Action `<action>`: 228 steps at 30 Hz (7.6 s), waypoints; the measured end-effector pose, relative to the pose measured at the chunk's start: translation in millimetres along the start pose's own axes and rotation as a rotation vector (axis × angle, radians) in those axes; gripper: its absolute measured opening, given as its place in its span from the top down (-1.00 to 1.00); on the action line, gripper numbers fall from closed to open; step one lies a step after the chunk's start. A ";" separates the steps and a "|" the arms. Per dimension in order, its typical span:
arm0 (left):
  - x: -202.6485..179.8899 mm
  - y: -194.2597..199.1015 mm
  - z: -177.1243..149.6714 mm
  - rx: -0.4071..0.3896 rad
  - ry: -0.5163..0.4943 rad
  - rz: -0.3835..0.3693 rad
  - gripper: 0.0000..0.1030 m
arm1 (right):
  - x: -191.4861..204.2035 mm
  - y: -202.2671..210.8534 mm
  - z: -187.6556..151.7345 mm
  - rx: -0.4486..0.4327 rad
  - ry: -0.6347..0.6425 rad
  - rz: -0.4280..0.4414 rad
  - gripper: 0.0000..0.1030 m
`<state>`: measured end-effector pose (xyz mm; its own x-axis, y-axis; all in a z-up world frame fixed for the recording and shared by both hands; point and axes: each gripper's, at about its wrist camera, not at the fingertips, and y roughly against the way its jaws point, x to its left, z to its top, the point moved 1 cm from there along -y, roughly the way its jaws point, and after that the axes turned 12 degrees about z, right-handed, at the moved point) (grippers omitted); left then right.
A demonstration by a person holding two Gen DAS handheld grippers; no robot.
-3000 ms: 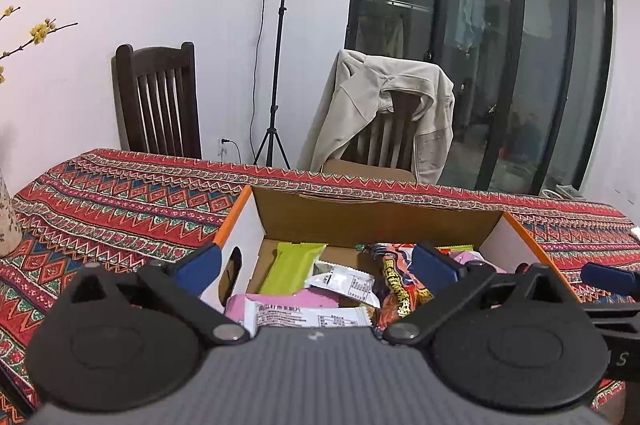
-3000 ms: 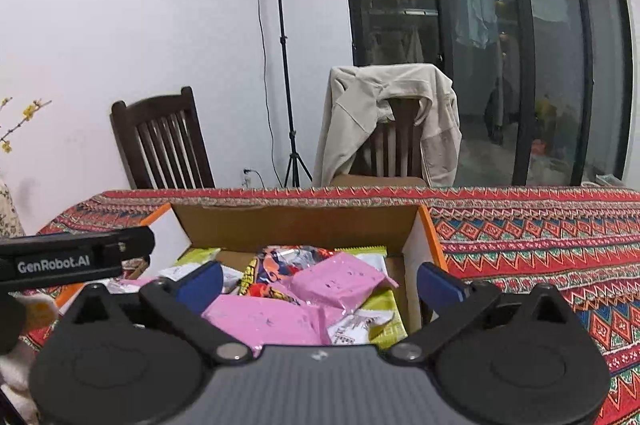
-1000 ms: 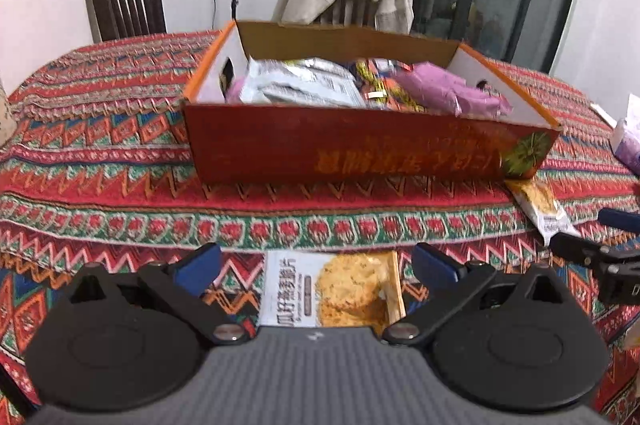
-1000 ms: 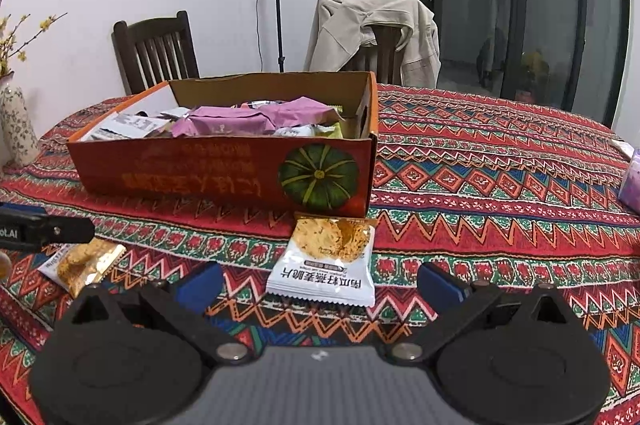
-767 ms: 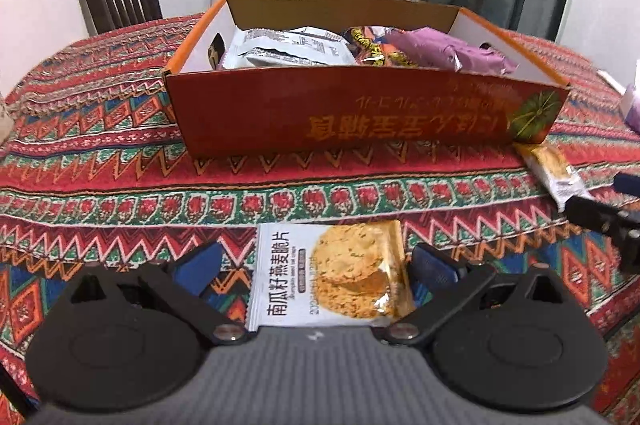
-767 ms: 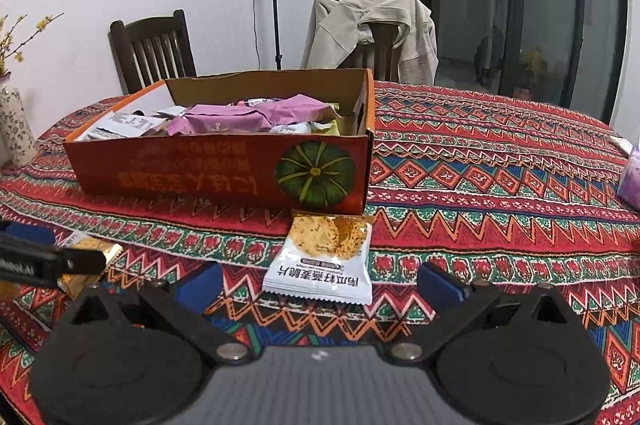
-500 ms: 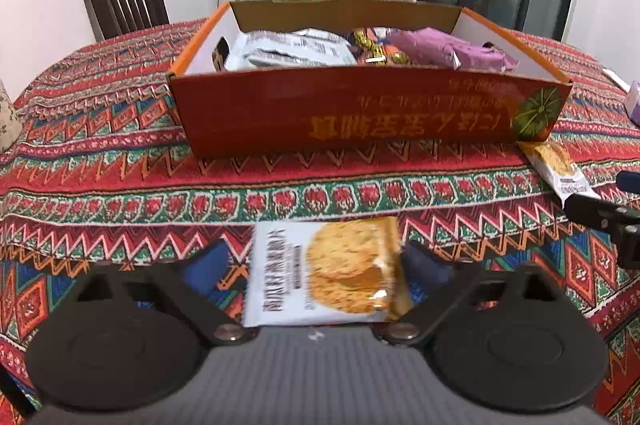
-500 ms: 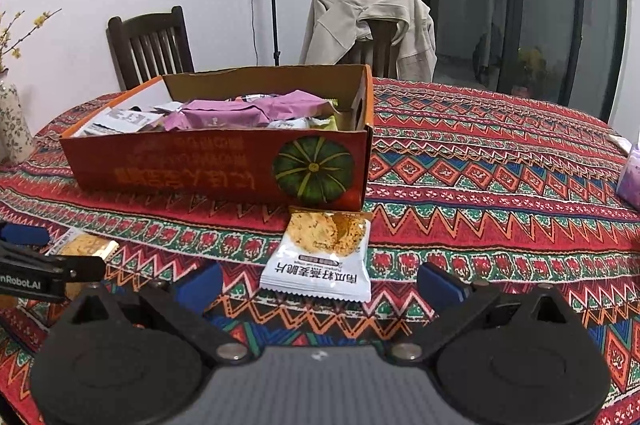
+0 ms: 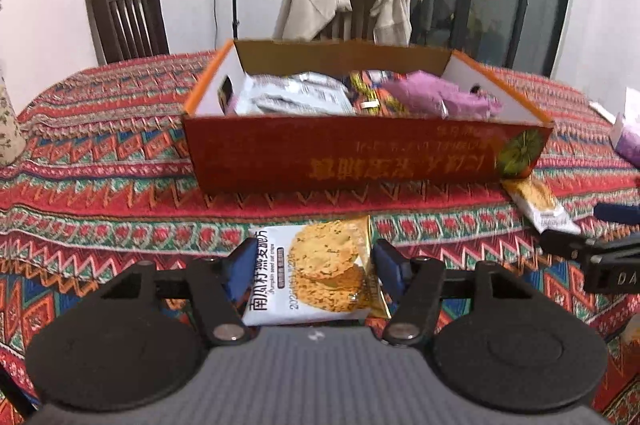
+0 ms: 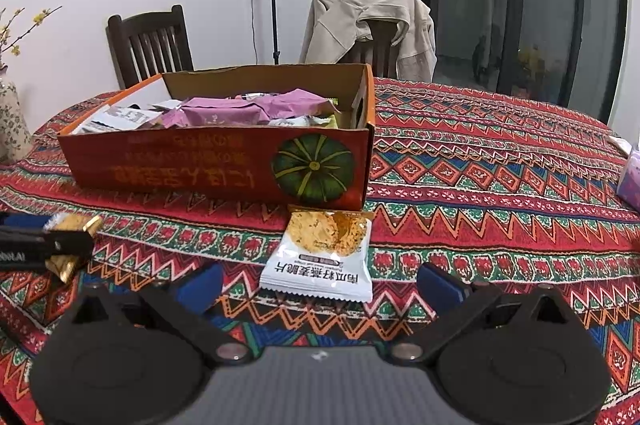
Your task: Organize snacks
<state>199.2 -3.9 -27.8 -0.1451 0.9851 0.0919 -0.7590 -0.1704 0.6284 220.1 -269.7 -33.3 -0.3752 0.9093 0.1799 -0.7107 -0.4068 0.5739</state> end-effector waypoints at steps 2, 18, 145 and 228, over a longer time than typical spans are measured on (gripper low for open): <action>3.3 2.4 1.8 -0.018 0.014 0.009 -0.24 | 1.3 0.3 0.5 -0.006 0.007 -0.004 -1.00; 21.5 14.9 9.2 -0.097 0.084 0.014 -0.24 | -3.1 -28.1 29.8 0.062 -0.027 -0.068 -0.98; -6.3 -20.8 127.8 -0.318 0.252 0.081 -1.00 | 10.4 -54.7 130.1 -0.245 -0.011 0.021 -1.00; 60.6 117.6 -57.7 -0.239 0.120 -0.013 -1.00 | 54.8 94.0 -40.8 -0.130 -0.011 0.078 -1.00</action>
<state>64.6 34.6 7.2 -0.1983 0.9800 -0.0161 -0.8875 -0.1725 0.4272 108.4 -261.7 -2.2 -0.4258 0.8753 0.2293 -0.7513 -0.4832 0.4494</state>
